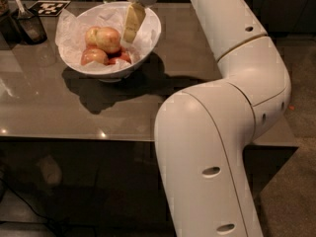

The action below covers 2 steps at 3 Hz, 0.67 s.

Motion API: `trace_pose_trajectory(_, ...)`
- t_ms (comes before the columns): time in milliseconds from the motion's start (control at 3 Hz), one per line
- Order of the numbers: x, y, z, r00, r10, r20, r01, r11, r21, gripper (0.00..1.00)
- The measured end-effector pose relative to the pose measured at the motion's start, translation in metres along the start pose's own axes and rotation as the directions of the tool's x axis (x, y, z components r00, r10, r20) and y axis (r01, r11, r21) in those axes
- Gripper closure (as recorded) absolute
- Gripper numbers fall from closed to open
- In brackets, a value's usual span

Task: Pick apple from white bowl

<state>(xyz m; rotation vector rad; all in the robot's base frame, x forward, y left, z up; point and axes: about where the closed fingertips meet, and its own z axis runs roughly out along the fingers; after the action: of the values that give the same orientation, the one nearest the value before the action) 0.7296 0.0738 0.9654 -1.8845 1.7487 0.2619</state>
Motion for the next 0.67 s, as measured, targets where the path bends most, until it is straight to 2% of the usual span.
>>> trace_pose_trajectory(333,-0.009,0.003,0.026,1.000,0.005,-0.003,-0.005,0.9991,-0.041,0.00)
trace_pose_trajectory(667,-0.009,0.011,0.046,0.999,0.037,-0.003,-0.037,0.9944,-0.099,0.00)
